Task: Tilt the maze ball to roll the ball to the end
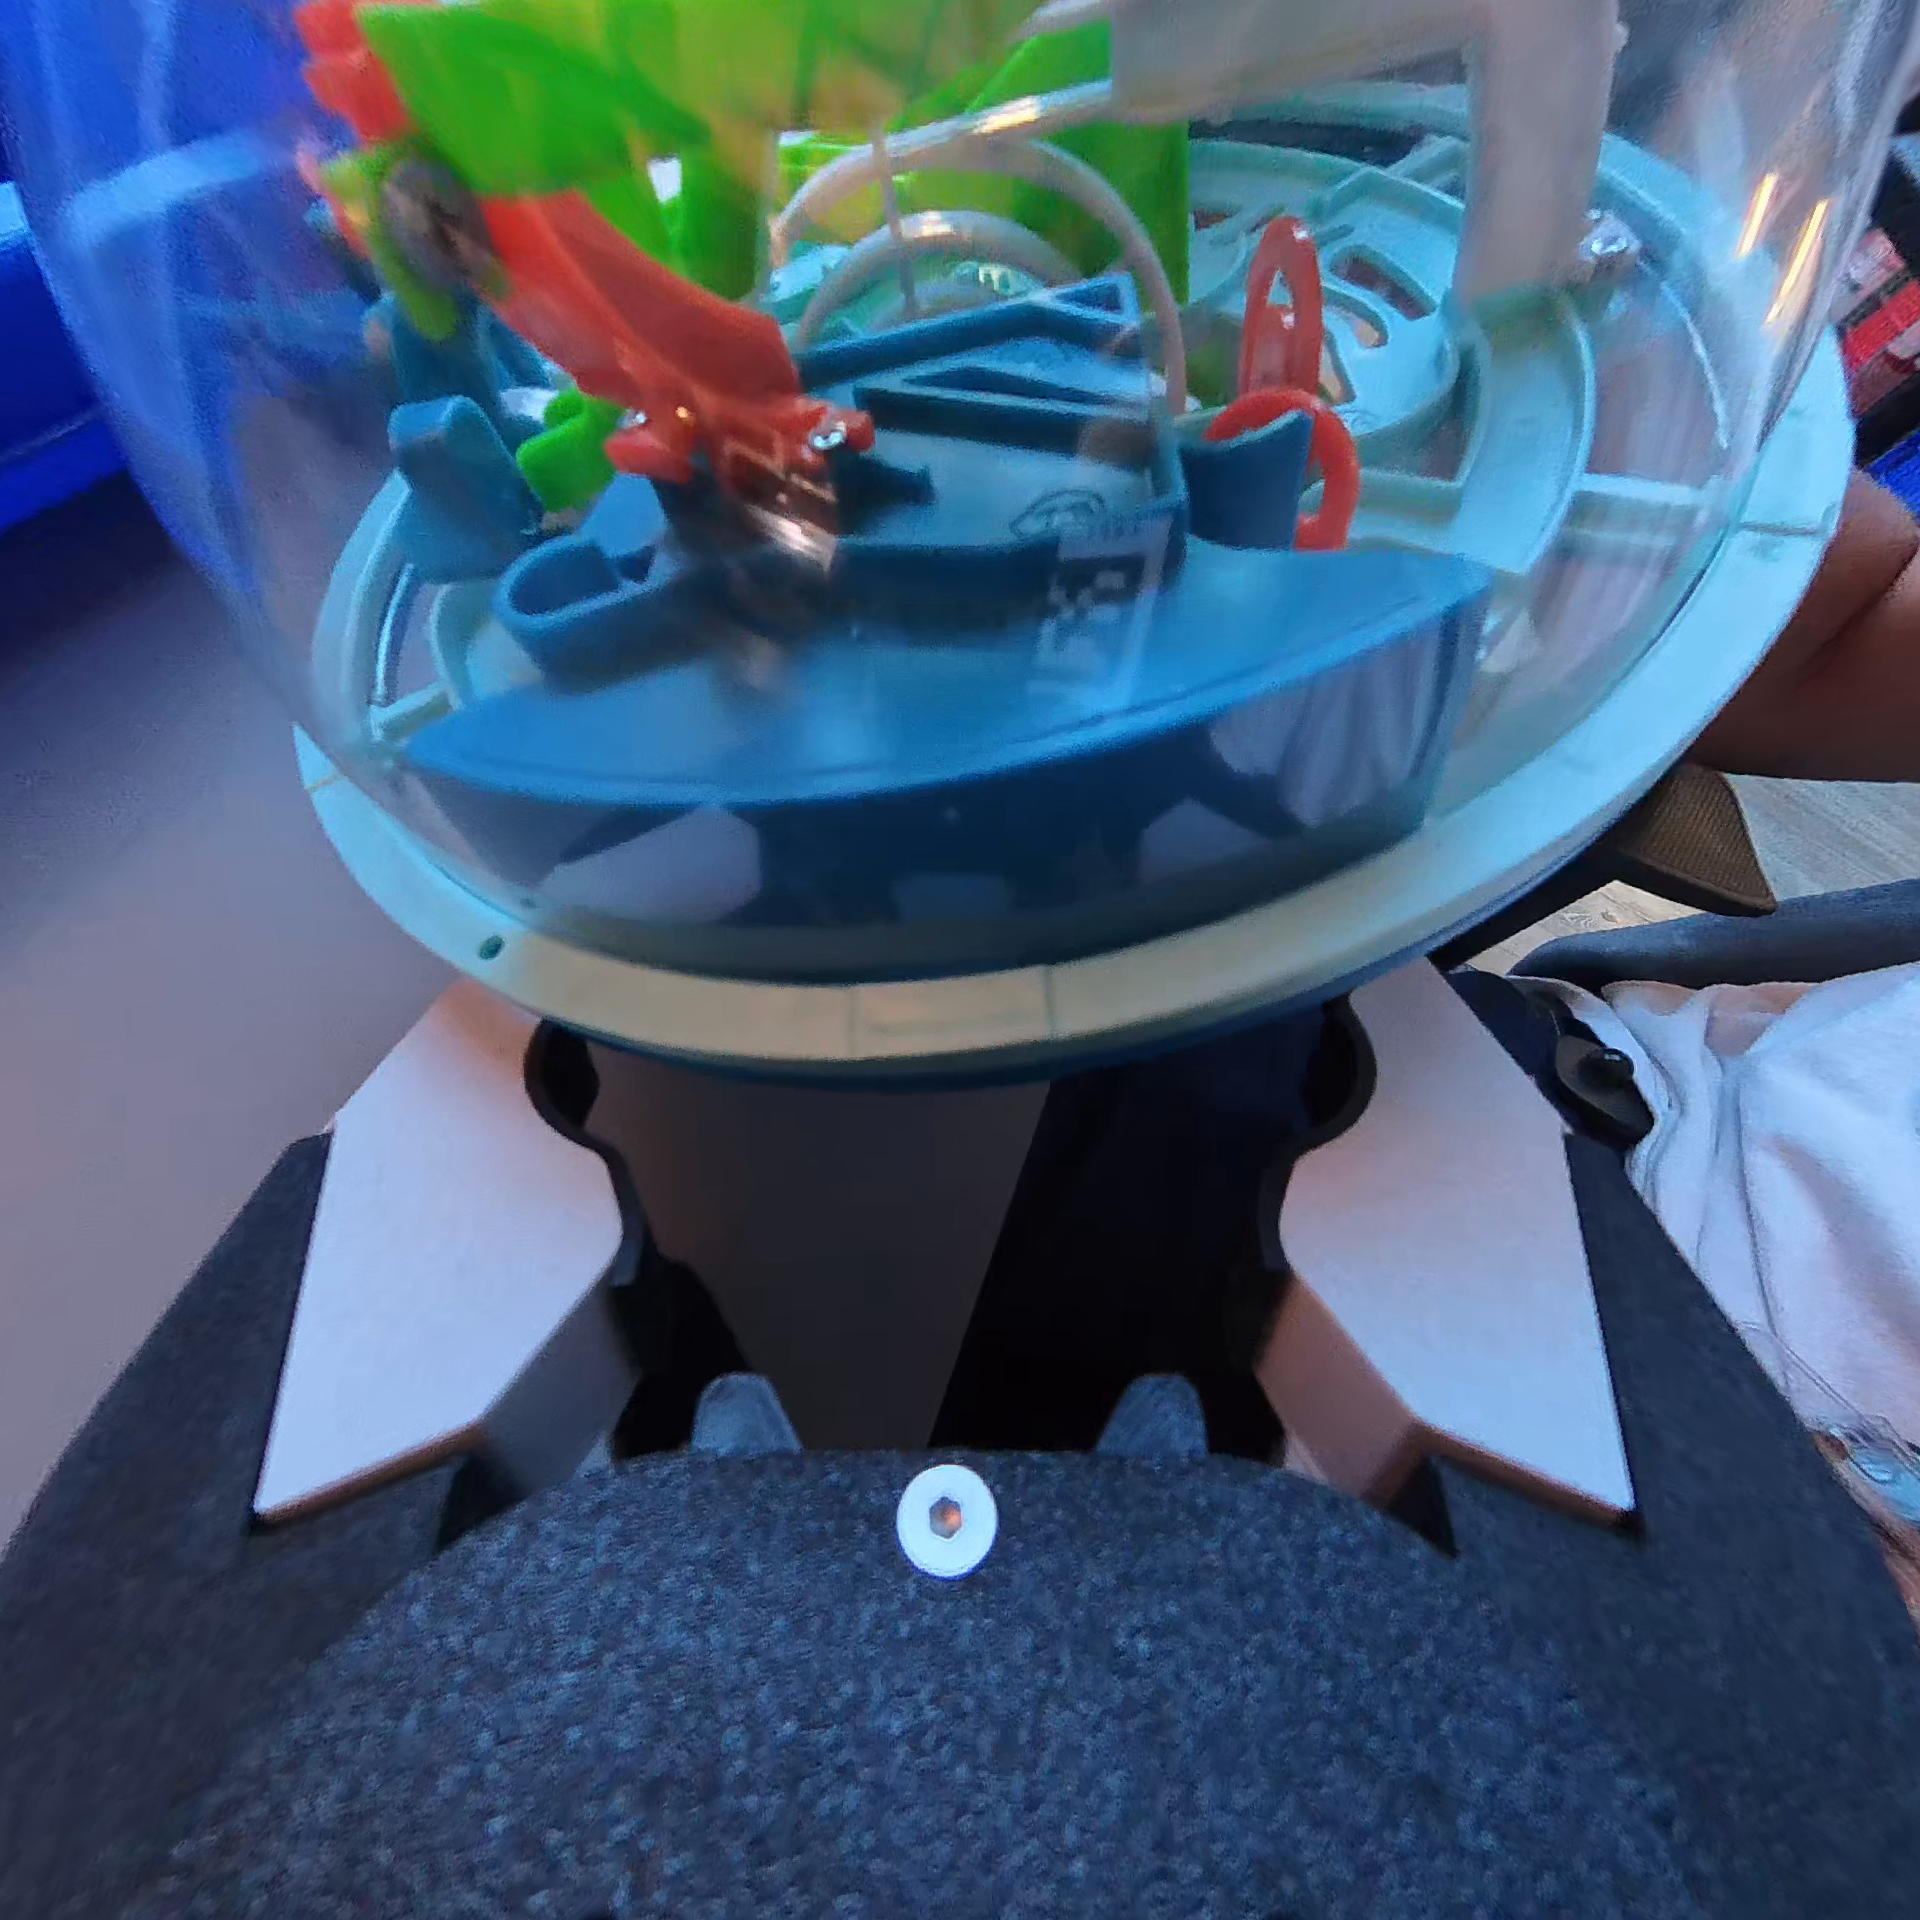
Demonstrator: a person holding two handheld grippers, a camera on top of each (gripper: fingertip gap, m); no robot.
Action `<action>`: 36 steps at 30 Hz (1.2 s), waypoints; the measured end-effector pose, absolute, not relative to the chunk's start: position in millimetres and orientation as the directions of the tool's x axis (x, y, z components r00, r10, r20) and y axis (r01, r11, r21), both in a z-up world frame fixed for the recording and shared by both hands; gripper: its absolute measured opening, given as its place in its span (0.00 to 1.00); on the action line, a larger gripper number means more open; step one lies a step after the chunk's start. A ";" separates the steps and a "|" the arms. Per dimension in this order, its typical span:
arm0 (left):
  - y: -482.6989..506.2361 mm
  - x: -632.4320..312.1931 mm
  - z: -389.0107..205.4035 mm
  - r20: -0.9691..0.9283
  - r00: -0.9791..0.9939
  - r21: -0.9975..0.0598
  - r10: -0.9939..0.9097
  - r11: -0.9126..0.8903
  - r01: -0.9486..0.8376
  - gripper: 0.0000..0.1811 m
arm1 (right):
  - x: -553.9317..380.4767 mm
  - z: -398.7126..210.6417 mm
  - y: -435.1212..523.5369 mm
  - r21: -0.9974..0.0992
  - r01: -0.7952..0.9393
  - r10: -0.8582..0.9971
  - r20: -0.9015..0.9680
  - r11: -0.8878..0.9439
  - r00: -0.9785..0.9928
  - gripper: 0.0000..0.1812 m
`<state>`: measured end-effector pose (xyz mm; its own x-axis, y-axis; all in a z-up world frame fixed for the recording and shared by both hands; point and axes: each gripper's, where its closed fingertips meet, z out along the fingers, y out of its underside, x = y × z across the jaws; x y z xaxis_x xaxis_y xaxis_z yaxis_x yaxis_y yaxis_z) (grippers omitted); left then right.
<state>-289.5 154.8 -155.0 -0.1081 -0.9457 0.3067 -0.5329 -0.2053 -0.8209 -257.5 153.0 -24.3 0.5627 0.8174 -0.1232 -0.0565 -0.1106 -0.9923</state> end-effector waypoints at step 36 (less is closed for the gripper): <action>165.4 -282.8 -157.3 0.043 -0.017 -0.859 -0.999 -0.028 -0.511 0.79 | -254.2 -50.9 163.6 -0.986 0.147 0.788 0.026 -0.082 0.615 0.85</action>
